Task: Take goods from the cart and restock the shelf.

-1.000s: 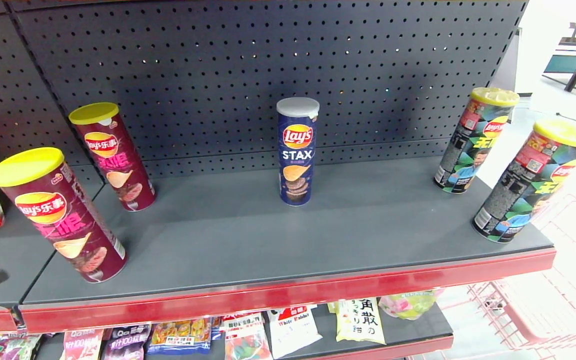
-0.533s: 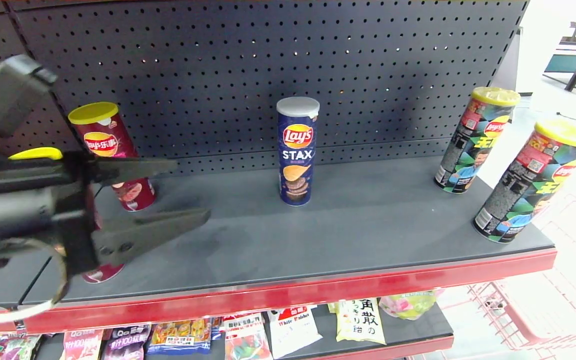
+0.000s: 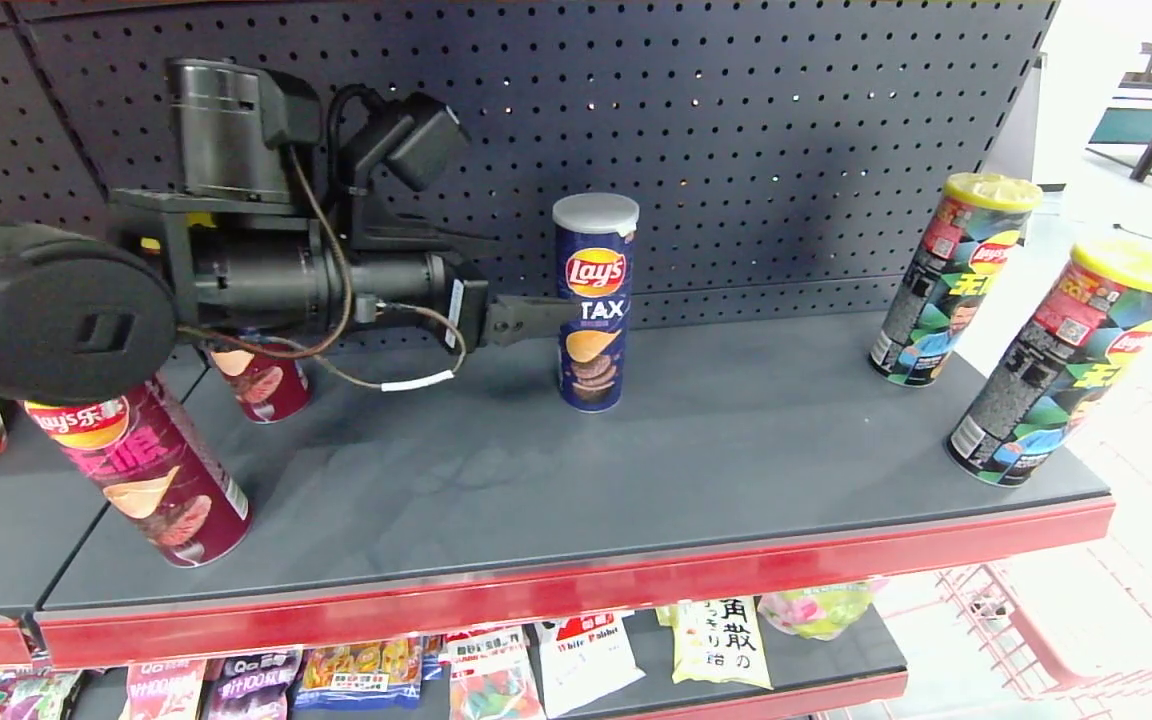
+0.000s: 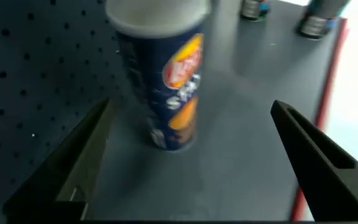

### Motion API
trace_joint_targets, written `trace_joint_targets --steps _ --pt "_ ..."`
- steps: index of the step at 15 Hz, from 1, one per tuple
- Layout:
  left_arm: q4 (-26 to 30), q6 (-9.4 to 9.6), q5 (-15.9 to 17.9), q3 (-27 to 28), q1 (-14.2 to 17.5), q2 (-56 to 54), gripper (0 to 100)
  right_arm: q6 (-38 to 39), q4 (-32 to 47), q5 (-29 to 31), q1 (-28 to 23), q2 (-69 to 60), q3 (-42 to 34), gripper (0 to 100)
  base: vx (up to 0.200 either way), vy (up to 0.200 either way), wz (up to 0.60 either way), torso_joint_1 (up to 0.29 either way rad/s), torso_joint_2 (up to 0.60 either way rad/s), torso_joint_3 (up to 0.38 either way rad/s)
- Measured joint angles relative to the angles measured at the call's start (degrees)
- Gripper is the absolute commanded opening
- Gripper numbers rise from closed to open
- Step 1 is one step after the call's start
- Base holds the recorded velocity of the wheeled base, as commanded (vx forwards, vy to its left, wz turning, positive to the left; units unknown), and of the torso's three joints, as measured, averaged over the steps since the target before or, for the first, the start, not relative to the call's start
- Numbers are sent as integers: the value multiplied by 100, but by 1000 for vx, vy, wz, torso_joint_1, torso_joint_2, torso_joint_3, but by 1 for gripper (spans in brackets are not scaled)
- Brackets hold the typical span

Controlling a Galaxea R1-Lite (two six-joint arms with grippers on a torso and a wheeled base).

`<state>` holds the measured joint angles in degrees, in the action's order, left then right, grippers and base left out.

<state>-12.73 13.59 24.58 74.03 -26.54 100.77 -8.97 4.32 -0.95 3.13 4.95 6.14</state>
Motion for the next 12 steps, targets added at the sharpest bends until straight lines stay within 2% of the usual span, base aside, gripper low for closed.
trace_joint_targets --steps 7,8,12 --pt "-11 6 -28 877 72 979 100 162 6 9 0 -2 -28 0 0 0 0 0 0 0" --pt "-7 1 22 967 80 1070 100 165 6 9 0 -2 -33 0 0 0 0 0 0 0" --pt "20 -2 591 1506 129 1438 100 165 9 9 -2 -2 -52 0 0 0 0 0 0 0"
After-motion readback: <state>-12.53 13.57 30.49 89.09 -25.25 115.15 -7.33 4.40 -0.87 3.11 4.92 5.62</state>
